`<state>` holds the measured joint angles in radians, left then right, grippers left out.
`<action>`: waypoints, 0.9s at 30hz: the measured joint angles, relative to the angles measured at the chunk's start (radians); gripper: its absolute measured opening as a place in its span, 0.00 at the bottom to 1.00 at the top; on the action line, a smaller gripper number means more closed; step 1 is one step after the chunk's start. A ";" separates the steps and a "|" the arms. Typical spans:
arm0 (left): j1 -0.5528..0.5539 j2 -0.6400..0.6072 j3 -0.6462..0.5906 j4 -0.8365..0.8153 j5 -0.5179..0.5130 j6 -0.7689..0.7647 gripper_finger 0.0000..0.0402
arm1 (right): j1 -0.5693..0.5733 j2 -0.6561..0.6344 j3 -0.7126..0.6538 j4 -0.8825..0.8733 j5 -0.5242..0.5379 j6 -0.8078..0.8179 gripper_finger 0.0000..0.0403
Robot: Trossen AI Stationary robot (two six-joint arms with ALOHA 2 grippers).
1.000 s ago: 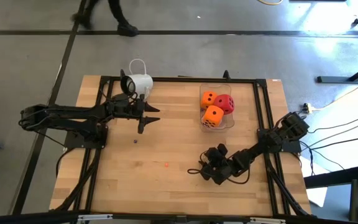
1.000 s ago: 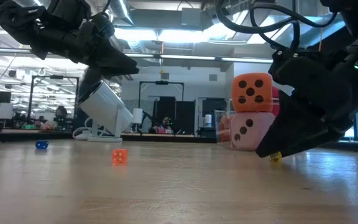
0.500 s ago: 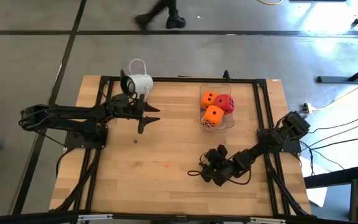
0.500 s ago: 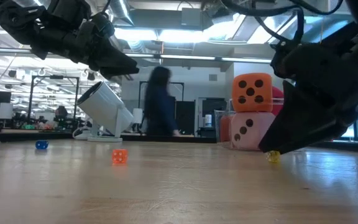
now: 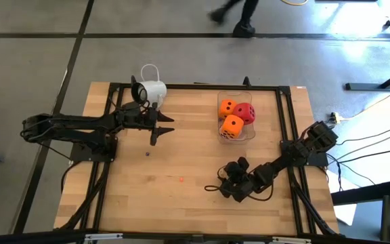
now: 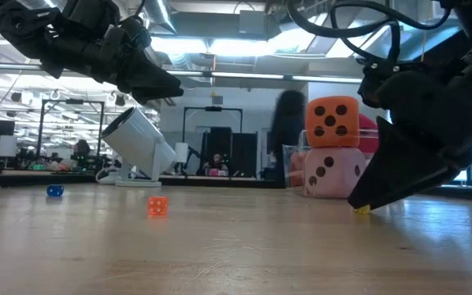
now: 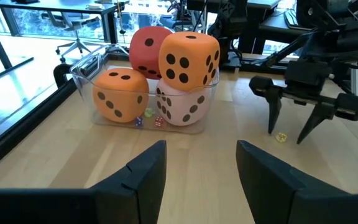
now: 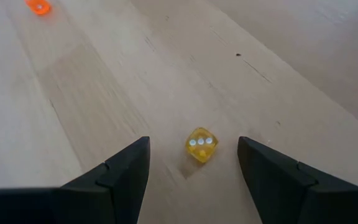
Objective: Pick & Place Dice
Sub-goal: Put the small yellow die into the transparent bin
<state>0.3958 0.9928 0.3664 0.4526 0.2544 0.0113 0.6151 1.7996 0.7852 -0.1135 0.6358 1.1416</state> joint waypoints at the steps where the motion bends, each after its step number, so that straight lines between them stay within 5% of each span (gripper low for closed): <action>1: 0.000 0.000 0.000 0.000 0.000 0.000 0.46 | 0.000 0.000 0.000 0.000 -0.002 0.000 0.60; 27: 0.000 0.000 0.000 0.000 0.001 0.000 0.46 | 0.000 -0.003 0.002 0.040 0.006 0.020 0.14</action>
<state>0.3958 0.9928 0.3664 0.4522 0.2554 0.0109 0.6150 1.7968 0.7873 -0.0737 0.6423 1.1611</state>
